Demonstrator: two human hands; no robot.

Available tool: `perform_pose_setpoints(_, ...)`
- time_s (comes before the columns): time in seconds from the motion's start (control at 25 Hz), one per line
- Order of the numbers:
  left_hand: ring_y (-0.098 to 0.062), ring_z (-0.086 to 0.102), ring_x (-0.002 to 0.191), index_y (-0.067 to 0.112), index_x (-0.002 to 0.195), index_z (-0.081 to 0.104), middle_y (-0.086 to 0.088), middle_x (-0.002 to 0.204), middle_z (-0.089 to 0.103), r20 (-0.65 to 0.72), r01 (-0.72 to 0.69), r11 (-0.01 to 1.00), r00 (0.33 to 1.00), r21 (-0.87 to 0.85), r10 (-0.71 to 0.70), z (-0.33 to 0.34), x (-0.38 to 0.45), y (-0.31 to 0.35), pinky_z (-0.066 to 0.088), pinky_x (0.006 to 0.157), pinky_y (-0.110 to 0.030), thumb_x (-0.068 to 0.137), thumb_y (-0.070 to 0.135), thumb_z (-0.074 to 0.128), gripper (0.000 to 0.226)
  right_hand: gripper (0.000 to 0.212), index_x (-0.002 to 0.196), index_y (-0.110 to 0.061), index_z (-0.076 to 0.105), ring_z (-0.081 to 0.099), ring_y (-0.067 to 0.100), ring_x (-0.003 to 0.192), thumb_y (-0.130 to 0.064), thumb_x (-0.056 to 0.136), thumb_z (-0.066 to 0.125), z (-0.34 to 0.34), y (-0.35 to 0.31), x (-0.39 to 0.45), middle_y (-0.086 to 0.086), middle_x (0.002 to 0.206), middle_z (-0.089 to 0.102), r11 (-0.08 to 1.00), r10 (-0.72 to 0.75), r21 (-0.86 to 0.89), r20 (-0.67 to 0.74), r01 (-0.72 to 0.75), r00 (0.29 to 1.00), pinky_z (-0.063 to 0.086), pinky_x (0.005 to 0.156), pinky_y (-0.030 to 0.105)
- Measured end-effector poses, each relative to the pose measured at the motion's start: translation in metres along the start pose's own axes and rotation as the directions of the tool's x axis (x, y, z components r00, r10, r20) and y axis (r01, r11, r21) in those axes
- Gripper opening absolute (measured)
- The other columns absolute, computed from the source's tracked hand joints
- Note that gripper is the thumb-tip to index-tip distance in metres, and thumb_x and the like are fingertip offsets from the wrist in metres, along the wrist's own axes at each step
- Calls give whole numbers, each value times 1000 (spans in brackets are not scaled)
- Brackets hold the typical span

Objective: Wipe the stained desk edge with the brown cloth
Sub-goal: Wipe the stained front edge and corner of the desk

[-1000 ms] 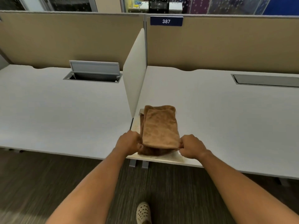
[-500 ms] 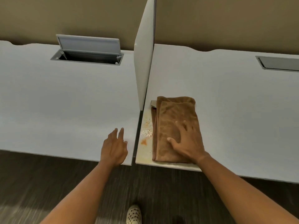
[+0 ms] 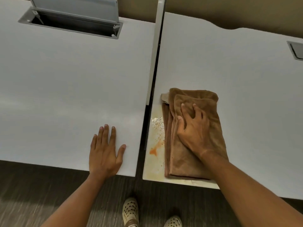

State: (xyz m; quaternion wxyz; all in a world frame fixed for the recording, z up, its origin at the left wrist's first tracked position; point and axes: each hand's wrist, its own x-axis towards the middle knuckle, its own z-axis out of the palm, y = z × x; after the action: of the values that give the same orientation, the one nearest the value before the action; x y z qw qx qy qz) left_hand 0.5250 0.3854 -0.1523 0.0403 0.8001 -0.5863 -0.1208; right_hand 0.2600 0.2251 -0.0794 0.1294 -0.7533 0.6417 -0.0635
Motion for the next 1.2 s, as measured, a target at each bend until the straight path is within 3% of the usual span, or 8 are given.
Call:
perform_pose_setpoints(0.28,-24,-3,153,14,158,5,-11,166,-1,-15,1,1000,1000,-5,-1,0,0,0,6,124,-45,94,62,17,81,55,154,-22,27,30,27,146,-40,103,37,-9,-4,12,8,161,30,997,-70,18,56,69,996,20,122,42)
perform_pose_setpoints(0.56,-24,-5,153,15,158,2,-10,166,-3,-2,8,1000,1000,-2,-8,-3,-1,2,4,123,-44,93,63,15,82,52,143,-14,51,53,36,124,-38,99,36,-3,-8,-39,18,144,52,990,-135,33,-4,135,991,42,105,48)
perform_pose_setpoints(0.64,-23,-6,153,15,157,0,-10,166,-4,2,14,1000,1000,16,-14,-3,-1,3,2,123,-43,92,63,13,82,49,144,-12,48,50,38,129,-35,101,40,-3,-9,-32,20,147,49,993,-111,34,-7,111,994,40,109,49)
perform_pose_setpoints(0.76,-23,-8,153,16,157,-1,-10,166,-6,3,13,1000,1000,15,-13,-2,2,2,0,123,-42,92,64,12,82,52,153,-18,32,29,31,147,-35,104,40,-1,-11,0,13,160,31,998,-60,10,17,59,998,22,121,46)
perform_pose_setpoints(0.92,-23,-13,152,16,157,-8,-10,165,-14,10,-5,999,1000,40,4,1,3,0,-3,123,-43,91,66,8,84,57,157,-24,17,13,24,153,-40,105,34,-1,-20,38,7,166,16,992,-112,-50,66,115,992,7,125,40)
perform_pose_setpoints(1.08,-22,-21,150,17,155,-17,-10,163,-23,42,-28,997,999,71,25,-1,9,-1,-7,123,-43,90,69,2,85,58,156,-27,22,18,23,152,-48,103,30,0,-22,26,4,165,20,982,-191,13,77,191,979,8,123,36)
perform_pose_setpoints(1.2,-22,-23,150,17,154,-19,-10,162,-26,49,-39,997,998,67,36,-4,12,-1,-9,123,-42,89,69,1,86,60,154,-25,29,28,23,148,-49,99,26,5,-16,-3,5,162,28,962,-274,18,77,274,959,19,123,40)
